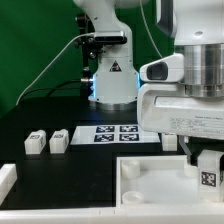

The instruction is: Assemble one leg

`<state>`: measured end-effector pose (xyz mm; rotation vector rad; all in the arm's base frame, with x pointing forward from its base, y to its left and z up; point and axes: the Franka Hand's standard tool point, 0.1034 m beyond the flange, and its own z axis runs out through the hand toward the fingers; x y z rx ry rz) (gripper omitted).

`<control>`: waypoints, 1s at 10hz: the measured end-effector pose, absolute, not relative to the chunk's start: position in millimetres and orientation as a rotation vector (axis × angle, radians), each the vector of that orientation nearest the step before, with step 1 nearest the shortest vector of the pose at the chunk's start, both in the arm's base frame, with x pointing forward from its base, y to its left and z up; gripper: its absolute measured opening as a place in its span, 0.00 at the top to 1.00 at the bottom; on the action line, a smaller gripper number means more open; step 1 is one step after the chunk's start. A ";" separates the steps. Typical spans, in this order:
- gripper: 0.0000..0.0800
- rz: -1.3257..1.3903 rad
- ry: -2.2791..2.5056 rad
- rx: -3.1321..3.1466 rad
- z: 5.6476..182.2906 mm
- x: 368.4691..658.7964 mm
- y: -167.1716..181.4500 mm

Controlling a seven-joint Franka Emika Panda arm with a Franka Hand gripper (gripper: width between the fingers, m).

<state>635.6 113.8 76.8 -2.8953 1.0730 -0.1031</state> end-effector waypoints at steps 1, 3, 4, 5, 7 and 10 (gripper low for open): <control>0.63 -0.092 1.332 -2.787 76.5 635.2 112.9; 0.63 -0.047 1.838 -2.492 76.6 634.2 110.7; 0.63 -0.017 2.059 -2.303 76.5 633.3 111.1; 0.63 0.014 2.252 -2.102 76.2 632.4 112.2; 0.63 0.036 2.400 -1.929 76.3 631.8 112.4; 0.63 0.041 2.487 -1.823 76.7 630.9 112.0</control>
Offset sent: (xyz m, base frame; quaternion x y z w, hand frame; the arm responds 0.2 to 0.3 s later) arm 0.0175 0.0033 0.0017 0.0207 -0.0124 0.4634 0.8858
